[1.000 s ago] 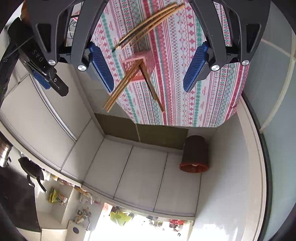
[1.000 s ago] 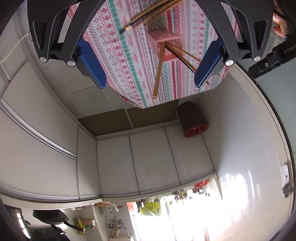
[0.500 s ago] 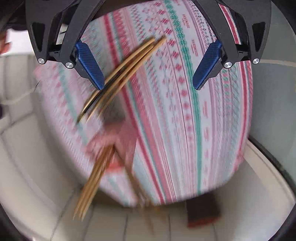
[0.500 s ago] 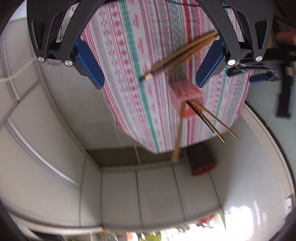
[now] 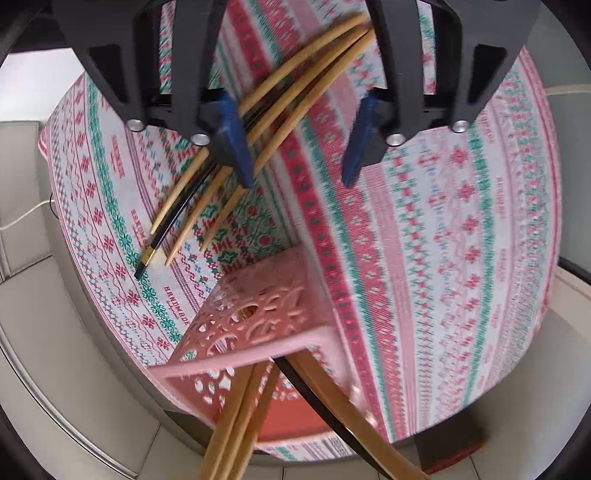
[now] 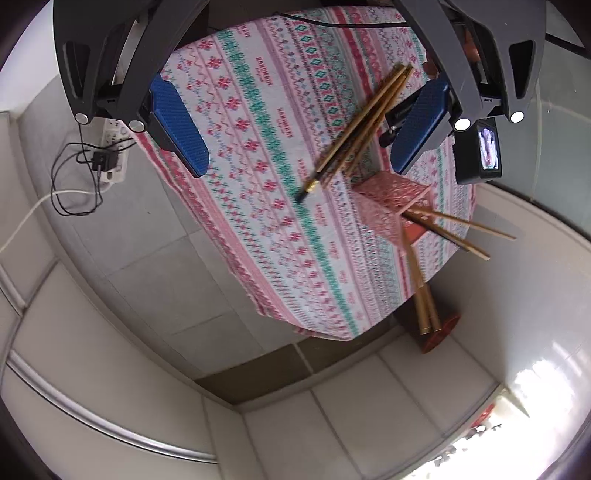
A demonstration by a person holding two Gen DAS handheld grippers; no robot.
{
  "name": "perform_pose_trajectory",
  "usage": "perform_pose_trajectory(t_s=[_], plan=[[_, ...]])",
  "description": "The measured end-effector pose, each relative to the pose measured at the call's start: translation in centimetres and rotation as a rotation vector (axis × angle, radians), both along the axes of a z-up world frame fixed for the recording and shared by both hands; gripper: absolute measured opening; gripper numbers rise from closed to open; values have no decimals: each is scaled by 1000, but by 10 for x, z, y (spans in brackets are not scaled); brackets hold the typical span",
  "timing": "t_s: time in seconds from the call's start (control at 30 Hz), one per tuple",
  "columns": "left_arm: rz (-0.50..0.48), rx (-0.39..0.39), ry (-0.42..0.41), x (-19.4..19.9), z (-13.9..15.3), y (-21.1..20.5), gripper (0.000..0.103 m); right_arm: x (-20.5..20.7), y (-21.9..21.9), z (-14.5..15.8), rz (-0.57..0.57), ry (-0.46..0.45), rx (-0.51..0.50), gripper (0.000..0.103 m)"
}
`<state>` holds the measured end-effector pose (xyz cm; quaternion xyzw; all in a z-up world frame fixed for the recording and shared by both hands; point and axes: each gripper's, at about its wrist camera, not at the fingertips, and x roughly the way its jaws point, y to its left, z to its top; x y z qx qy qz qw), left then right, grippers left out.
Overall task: Organize utensils
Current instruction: 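Reach the left tool to the pile and grasp a wooden chopstick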
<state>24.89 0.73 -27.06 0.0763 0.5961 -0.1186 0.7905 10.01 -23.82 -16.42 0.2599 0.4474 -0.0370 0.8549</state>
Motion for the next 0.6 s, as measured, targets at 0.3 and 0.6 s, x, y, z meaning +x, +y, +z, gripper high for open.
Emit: perform_pose_trajectory(t_s=[0.3,0.6], plan=[[-31,40,-41,1,-12,-27,38,3,-16,-6,-24,20,63,96],[-158,138,-64,-16,-18,-75,14,8,-23,-17,-43,63,68,96]])
